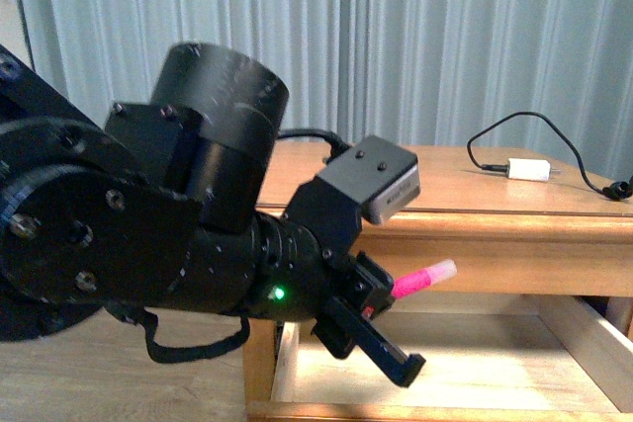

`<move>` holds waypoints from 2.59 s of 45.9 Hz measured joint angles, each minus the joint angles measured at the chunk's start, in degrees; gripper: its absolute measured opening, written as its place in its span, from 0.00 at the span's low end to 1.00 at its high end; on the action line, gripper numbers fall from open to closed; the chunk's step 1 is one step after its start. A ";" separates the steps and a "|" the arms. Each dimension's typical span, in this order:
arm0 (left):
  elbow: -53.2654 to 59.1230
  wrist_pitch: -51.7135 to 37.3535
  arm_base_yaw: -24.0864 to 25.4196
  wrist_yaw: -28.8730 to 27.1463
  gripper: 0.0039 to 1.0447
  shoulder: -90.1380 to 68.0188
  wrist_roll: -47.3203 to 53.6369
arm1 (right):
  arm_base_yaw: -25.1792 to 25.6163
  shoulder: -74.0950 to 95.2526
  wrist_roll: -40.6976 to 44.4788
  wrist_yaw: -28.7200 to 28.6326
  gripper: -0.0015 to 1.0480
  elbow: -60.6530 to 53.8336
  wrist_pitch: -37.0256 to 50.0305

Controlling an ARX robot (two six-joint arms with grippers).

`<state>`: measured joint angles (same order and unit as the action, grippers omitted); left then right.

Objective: Place pink marker in drawer with both arms

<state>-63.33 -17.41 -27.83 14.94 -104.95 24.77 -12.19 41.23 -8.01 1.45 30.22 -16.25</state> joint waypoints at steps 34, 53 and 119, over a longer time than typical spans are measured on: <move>5.09 -0.79 -1.27 -12.52 0.95 10.08 -11.32 | 0.00 0.00 0.00 0.00 0.92 0.00 0.00; 25.90 3.15 8.02 -14.62 0.94 45.44 -18.05 | 0.00 0.00 0.00 0.00 0.92 0.00 0.00; 60.59 7.06 27.69 -14.93 0.04 91.82 -25.07 | 0.04 0.00 0.00 0.00 0.92 0.00 0.00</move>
<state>-2.74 -10.35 -0.14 0.01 -13.13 -0.30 -12.14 41.23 -8.01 1.45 30.22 -16.25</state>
